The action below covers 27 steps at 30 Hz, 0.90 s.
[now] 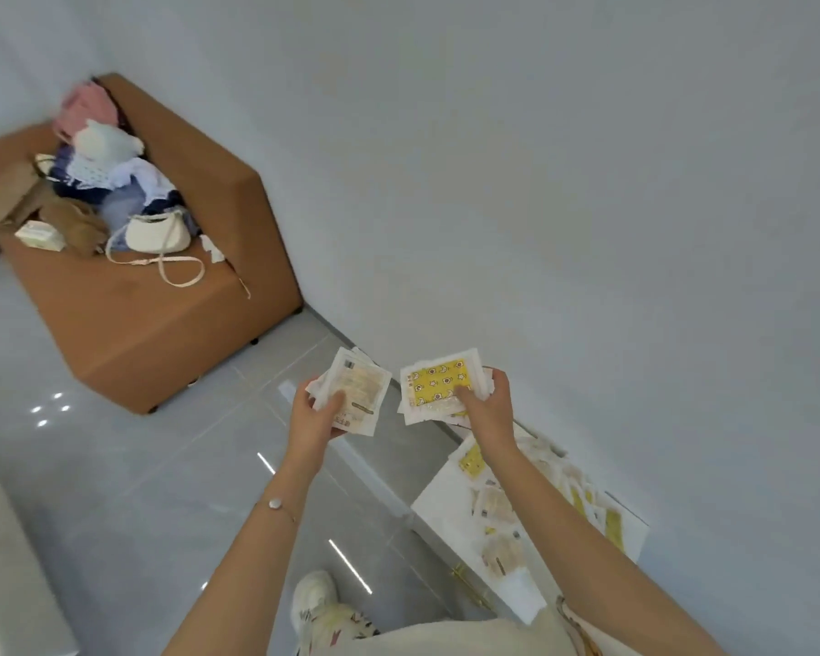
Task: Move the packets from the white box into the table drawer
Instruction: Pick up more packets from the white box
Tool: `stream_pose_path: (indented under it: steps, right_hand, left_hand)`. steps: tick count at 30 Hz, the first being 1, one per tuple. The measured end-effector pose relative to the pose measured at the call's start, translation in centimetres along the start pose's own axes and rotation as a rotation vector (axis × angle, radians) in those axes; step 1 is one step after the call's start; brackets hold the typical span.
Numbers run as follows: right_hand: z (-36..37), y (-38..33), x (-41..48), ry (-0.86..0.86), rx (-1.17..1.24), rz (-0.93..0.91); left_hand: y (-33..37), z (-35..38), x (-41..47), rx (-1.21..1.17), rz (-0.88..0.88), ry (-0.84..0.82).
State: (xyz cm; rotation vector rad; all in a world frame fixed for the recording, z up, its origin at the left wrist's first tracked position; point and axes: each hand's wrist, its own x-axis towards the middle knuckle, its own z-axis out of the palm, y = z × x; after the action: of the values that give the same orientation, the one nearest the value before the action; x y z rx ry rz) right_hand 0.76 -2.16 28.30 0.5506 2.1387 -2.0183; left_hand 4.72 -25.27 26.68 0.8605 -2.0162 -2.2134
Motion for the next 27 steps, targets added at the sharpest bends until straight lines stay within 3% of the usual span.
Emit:
stream_pose_path:
  steps: [8,13,27]
  right_hand:
    - [16.6,-4.6,-1.0,-0.24,0.046,-0.023]
    - [27.0,-6.3,-2.1,-0.371,-0.038,-0.075]
    - [51.4,-5.6,-4.5,-0.663,-0.184,-0.085]
  left_hand:
    - [4.6,-15.2,1.4,-0.218,0.075,0.205]
    - [6.4,-24.8,2.7,-0.237,0.113,0.328]
    - [4.5,-45.1,5.2,-0.43,0.054,0.629]
